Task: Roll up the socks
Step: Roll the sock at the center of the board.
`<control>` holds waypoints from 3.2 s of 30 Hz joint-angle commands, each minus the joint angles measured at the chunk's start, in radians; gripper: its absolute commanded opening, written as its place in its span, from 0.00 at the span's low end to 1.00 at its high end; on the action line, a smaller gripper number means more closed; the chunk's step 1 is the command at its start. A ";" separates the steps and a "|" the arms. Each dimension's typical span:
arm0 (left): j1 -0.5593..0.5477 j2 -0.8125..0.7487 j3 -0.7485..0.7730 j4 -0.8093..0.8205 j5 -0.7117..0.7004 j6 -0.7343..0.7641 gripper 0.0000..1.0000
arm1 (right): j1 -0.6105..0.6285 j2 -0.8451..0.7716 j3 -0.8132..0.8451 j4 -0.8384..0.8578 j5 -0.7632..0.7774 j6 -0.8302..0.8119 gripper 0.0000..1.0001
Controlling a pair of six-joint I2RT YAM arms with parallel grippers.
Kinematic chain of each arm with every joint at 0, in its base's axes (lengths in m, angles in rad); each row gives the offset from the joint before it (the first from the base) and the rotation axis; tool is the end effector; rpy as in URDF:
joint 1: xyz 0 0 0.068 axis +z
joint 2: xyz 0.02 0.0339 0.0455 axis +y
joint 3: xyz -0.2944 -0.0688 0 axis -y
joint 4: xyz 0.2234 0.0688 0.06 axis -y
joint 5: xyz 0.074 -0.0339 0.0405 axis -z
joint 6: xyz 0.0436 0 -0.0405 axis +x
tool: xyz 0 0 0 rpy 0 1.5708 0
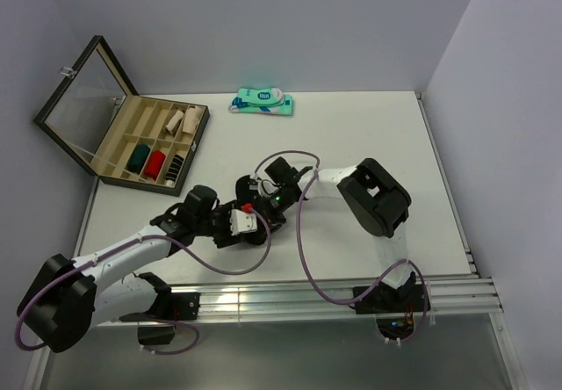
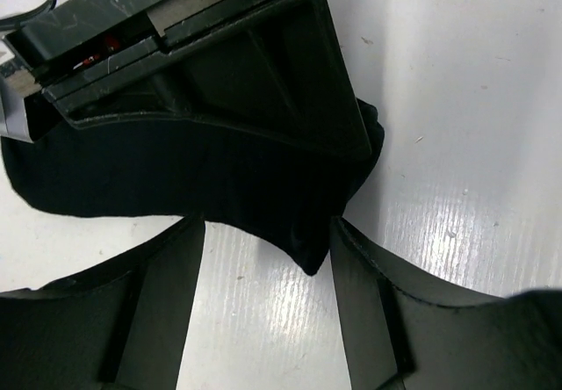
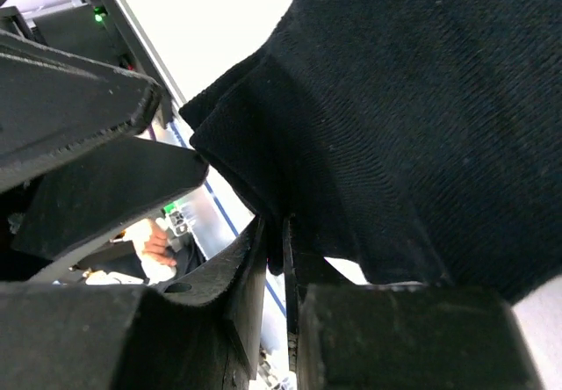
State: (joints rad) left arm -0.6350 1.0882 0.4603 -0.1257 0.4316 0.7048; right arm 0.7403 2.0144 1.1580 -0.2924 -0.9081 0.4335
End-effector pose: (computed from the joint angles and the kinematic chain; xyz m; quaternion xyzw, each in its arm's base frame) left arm 0.1359 -0.1228 0.2139 0.6233 0.6498 -0.1828 0.3947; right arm 0.2569 0.2812 0.1580 0.2251 -0.8544 -0.4613 0.0808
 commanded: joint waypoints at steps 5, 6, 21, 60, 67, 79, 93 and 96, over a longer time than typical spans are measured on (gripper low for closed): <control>-0.028 0.062 0.031 0.081 0.029 -0.008 0.64 | -0.012 0.041 0.029 0.006 -0.049 0.027 0.17; -0.029 0.070 0.031 0.086 0.027 -0.013 0.64 | -0.012 0.044 0.031 0.006 -0.049 0.027 0.17; -0.057 0.131 0.116 -0.021 0.085 -0.030 0.63 | -0.035 0.044 0.020 0.049 -0.061 0.068 0.16; -0.063 0.406 0.284 -0.229 0.082 -0.047 0.00 | -0.059 -0.233 -0.198 0.269 0.121 0.212 0.36; -0.049 0.453 0.353 -0.385 0.131 -0.036 0.00 | -0.064 -0.448 -0.372 0.288 0.415 0.273 0.46; 0.023 0.637 0.557 -0.765 0.236 0.053 0.00 | 0.029 -0.940 -0.696 0.415 0.926 0.274 0.47; 0.084 0.929 0.804 -1.069 0.381 0.114 0.00 | 0.560 -0.841 -0.650 0.553 1.414 0.025 0.49; 0.097 0.961 0.828 -1.098 0.392 0.119 0.00 | 0.611 -0.724 -0.580 0.564 1.443 -0.041 0.49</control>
State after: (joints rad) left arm -0.5518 2.0335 1.2488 -1.1294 0.7673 0.7780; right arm 1.3151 1.2285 0.4934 0.1928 0.4263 0.4953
